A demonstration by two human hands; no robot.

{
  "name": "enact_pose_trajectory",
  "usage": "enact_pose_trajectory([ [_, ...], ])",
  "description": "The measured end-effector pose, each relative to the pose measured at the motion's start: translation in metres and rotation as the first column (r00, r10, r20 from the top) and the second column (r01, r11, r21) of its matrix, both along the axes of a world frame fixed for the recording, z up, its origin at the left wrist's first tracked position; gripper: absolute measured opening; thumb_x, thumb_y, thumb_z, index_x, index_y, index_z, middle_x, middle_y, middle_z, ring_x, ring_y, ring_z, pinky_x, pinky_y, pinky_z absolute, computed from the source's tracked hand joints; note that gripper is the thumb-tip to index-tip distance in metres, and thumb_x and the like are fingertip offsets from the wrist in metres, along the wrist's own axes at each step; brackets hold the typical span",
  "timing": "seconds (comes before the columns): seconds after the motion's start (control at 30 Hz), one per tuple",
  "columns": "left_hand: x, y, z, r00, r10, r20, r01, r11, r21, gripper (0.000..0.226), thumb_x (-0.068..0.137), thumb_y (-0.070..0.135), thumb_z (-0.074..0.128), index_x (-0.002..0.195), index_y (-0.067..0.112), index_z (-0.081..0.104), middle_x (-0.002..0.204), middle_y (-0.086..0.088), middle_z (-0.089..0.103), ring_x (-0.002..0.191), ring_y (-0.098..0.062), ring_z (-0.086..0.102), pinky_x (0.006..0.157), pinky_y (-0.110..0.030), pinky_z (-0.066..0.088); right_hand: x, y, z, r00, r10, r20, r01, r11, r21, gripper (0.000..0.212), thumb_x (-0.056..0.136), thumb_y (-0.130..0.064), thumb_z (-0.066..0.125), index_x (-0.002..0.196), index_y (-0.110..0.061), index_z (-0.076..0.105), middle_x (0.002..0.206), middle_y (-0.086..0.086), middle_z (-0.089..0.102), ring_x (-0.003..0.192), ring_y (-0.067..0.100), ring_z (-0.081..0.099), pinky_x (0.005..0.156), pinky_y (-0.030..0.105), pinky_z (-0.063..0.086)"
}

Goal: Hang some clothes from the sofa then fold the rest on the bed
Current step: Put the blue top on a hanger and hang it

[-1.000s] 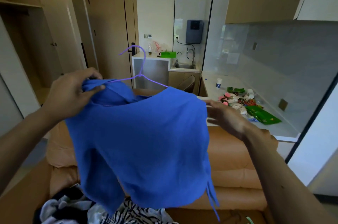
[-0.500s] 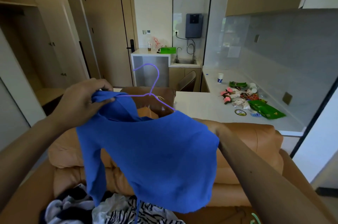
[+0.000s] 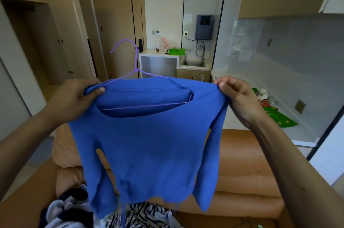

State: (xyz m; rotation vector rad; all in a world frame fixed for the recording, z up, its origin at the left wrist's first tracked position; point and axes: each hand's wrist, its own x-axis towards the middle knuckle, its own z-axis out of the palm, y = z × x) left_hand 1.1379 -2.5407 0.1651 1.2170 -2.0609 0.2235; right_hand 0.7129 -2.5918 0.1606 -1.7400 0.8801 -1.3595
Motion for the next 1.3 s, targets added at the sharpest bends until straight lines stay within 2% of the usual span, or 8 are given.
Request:
enact_pose_trajectory([
  [0.17,-0.015,-0.002,0.016,0.998,-0.014,0.063,0.016,0.999,-0.034,0.035,0.101,0.047,0.040,0.074,0.027,0.052,0.066,0.002,0.053,0.061,-0.010,0.052,0.054,-0.026,0.037,0.006,0.000,0.011,0.980,-0.187,-0.073,0.175,0.973,-0.149,0.017,0.104,-0.012,0.052,0.103,-0.014,0.069,0.092,-0.006,0.068,0.078,-0.007,0.061,0.066,0.009,0.044],
  [0.27,-0.025,0.000,0.021,0.998,-0.066,0.020,0.066,0.997,-0.027,0.026,0.100,0.044,0.042,0.077,0.035,0.051,0.078,0.010,0.058,0.062,-0.006,0.053,0.055,-0.017,0.037,-0.001,-0.007,0.013,0.902,-0.330,-0.280,0.227,0.912,-0.343,0.020,0.104,-0.024,0.050,0.107,-0.020,0.069,0.103,-0.003,0.066,0.102,0.012,0.061,0.086,0.028,0.046],
  [0.37,-0.032,-0.001,0.019,0.996,-0.093,-0.004,0.093,0.996,0.003,0.029,0.098,0.047,0.044,0.078,0.030,0.056,0.077,0.006,0.059,0.063,-0.007,0.054,0.057,-0.015,0.039,-0.001,-0.007,0.008,0.739,-0.373,-0.561,0.079,0.875,-0.478,0.032,0.099,-0.046,0.050,0.116,-0.024,0.066,0.108,-0.005,0.054,0.108,0.016,0.050,0.094,0.035,0.037],
  [0.43,-0.034,-0.004,0.015,0.996,-0.090,0.016,0.089,0.994,0.061,0.035,0.100,0.047,0.048,0.081,0.022,0.063,0.072,0.003,0.061,0.065,-0.010,0.057,0.059,-0.024,0.045,0.008,-0.001,0.003,0.704,-0.270,-0.657,-0.057,0.901,-0.431,0.030,0.100,-0.048,0.051,0.099,-0.021,0.064,0.094,-0.003,0.056,0.089,0.013,0.054,0.077,0.031,0.043],
  [0.53,-0.038,-0.003,0.013,0.994,-0.110,-0.006,0.110,0.982,0.150,0.030,0.095,0.050,0.059,0.088,0.022,0.069,0.082,0.003,0.068,0.076,-0.014,0.064,0.068,-0.037,0.050,0.017,0.004,-0.011,0.791,-0.171,-0.587,-0.112,0.903,-0.414,0.041,0.106,-0.035,0.045,0.072,-0.012,0.047,0.063,-0.002,0.044,0.058,0.010,0.043,0.057,0.026,0.032],
  [0.73,-0.016,0.011,0.016,0.986,-0.105,-0.129,0.135,0.958,0.252,0.036,0.092,0.047,0.068,0.103,0.013,0.065,0.094,-0.002,0.068,0.087,-0.019,0.067,0.075,-0.044,0.054,0.004,0.002,-0.013,0.869,-0.213,-0.448,-0.006,0.899,-0.439,0.039,0.105,-0.033,0.046,0.068,-0.020,0.044,0.062,-0.007,0.045,0.058,0.006,0.042,0.057,0.022,0.031],
  [1.1,-0.018,0.029,0.012,0.952,-0.088,-0.293,0.128,0.985,0.117,0.015,0.100,0.012,0.057,0.090,0.006,0.067,0.080,0.004,0.068,0.070,-0.007,0.064,0.064,-0.017,0.046,-0.025,-0.009,-0.007,0.879,-0.211,-0.427,0.017,0.910,-0.415,0.044,0.103,-0.041,0.048,0.066,-0.020,0.041,0.057,-0.008,0.033,0.052,0.005,0.034,0.052,0.022,0.025],
  [1.3,-0.016,0.028,0.021,0.978,0.043,-0.204,-0.019,0.992,0.121,0.038,0.104,0.035,0.043,0.072,0.019,0.056,0.067,0.008,0.054,0.063,-0.008,0.051,0.062,-0.017,0.038,-0.032,0.005,0.004,0.884,-0.161,-0.440,-0.033,0.916,-0.401,0.044,0.105,-0.035,0.049,0.065,-0.017,0.049,0.058,-0.004,0.039,0.052,0.006,0.037,0.052,0.018,0.028],
])
